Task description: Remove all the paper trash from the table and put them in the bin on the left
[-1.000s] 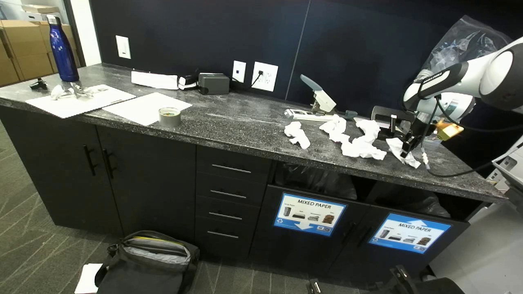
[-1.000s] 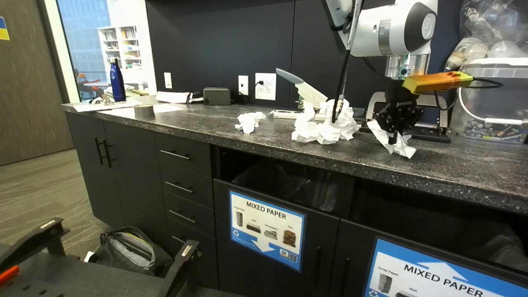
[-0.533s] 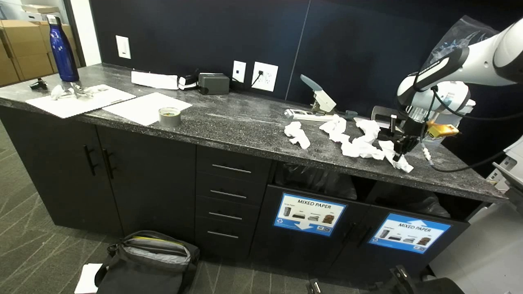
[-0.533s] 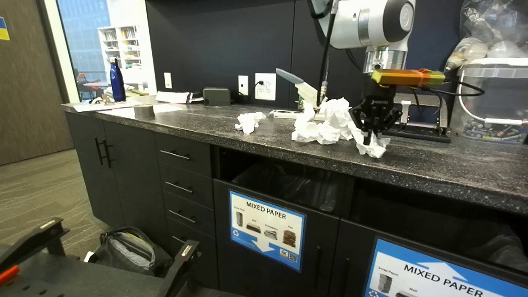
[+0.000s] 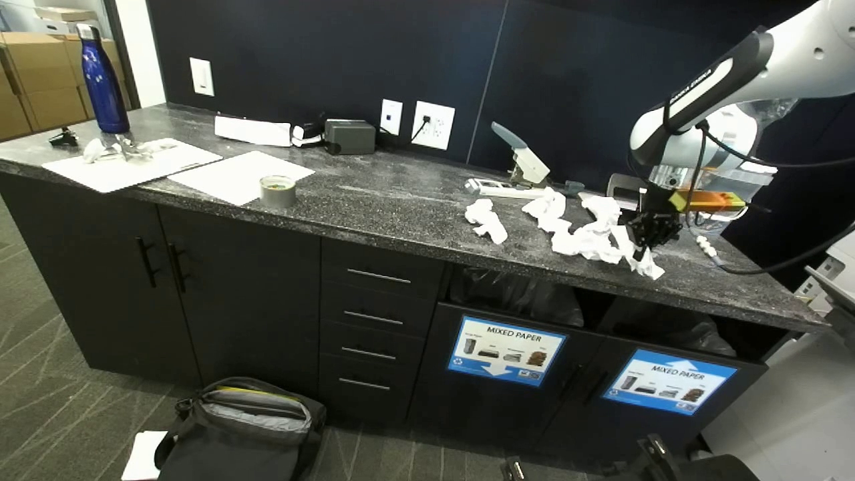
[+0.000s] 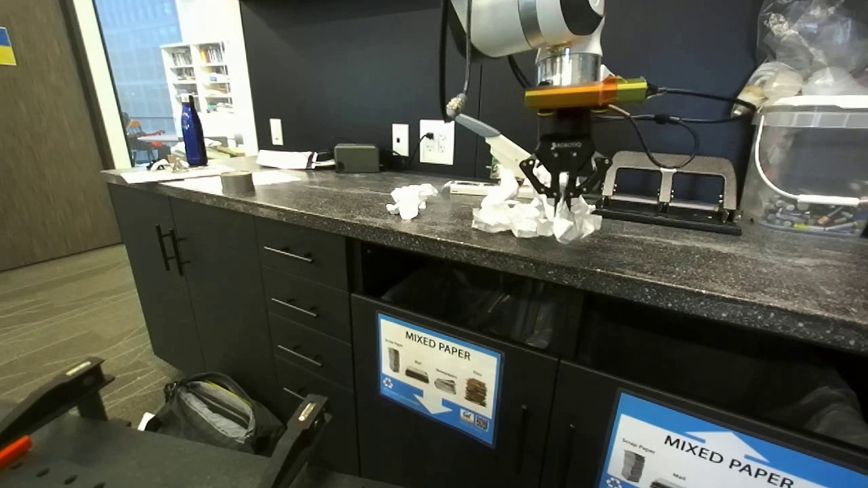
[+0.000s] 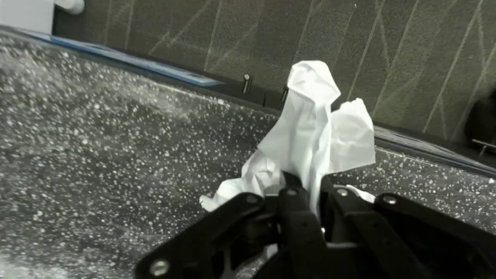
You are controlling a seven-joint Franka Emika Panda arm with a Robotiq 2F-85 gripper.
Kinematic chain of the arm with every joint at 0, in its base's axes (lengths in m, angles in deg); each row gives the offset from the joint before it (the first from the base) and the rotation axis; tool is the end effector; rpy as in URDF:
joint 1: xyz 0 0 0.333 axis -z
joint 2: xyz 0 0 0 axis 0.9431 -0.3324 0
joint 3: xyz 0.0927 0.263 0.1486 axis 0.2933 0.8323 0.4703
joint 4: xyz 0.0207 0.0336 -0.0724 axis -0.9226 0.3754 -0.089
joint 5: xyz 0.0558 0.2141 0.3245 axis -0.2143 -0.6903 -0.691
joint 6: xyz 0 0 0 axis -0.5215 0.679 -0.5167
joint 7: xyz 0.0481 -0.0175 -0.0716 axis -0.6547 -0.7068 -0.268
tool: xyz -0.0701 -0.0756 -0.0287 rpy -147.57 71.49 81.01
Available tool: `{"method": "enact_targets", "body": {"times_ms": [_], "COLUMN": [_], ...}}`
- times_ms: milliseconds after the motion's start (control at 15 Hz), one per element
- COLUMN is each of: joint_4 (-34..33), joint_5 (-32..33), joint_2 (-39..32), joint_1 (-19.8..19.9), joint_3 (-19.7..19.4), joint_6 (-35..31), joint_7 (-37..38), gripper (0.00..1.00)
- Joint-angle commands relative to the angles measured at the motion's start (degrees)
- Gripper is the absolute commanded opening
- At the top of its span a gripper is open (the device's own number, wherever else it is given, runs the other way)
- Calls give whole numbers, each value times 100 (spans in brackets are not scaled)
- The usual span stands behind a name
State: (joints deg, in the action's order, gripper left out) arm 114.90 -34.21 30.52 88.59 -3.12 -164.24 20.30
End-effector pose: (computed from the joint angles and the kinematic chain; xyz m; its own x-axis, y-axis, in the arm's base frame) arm 0.5966 -0.2944 0.2666 0.9964 -0.0154 -0.0829 -0.0057 -0.9933 0.1153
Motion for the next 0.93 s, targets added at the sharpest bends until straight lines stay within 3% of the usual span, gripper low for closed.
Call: {"method": "enact_targets", "body": {"times_ms": [0,133,333,667,867], "joint_4": [1395,1981,2903,4098,4812], "joint_5": [684,1133,1200,790,834], "joint_2": [1092,1444,1870,2094,2172], "joint_1": [-481,-759,-874,-900,-824], "joint_3": [-468,-618,-392,-6,38], "joint_6": [-473,-446,-499,-1400,-2301], "joint_7": [1390,2225,2394,1894,1527], "gripper": [11,12,11,11,13]}}
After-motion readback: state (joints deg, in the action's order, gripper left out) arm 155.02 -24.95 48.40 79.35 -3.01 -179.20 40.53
